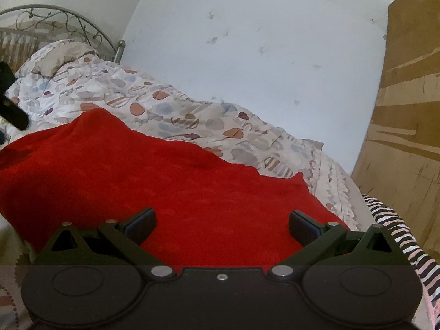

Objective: Fold small clothes

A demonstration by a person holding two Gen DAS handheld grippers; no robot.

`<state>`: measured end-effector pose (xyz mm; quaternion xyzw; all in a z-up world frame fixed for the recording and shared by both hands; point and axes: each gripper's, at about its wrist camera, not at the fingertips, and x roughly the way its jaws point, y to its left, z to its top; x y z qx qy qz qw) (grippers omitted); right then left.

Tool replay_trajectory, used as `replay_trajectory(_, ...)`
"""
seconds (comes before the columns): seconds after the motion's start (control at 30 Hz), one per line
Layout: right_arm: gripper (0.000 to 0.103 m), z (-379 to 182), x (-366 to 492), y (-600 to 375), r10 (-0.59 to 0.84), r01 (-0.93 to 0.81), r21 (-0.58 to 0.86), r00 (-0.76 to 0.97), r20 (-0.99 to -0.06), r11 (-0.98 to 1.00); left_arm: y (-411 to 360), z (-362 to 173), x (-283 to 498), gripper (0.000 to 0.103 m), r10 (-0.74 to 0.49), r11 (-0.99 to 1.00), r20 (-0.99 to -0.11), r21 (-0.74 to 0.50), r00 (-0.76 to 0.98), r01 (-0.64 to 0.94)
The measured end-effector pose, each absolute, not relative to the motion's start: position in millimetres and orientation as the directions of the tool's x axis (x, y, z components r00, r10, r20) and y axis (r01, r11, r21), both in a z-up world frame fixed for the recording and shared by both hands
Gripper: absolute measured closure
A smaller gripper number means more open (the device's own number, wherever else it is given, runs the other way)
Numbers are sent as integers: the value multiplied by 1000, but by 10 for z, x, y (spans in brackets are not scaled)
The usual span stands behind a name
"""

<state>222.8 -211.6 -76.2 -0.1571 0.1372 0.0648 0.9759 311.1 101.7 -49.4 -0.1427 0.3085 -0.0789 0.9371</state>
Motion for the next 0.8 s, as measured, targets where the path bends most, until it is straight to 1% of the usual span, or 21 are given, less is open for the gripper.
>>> replay_trajectory(0.1,1,-766,2231,-2127,88,-172,-280,954,-287,944,980,-588,3308,0,-236,951,-602,-303,763,55)
replay_trajectory(0.23,1,-775,2214,-2156,91,-169,-273,956,-278,947,966,-695,3377,0,-254,945,-621,-323,741,53)
replay_trajectory(0.57,1,-805,2202,-2152,93,-164,-267,961,-261,950,1023,-778,3374,0,-279,934,-614,-354,739,58)
replay_trajectory(0.8,1,-810,2198,-2151,90,-162,-269,962,-258,949,1027,-782,3368,0,-277,934,-614,-351,739,58)
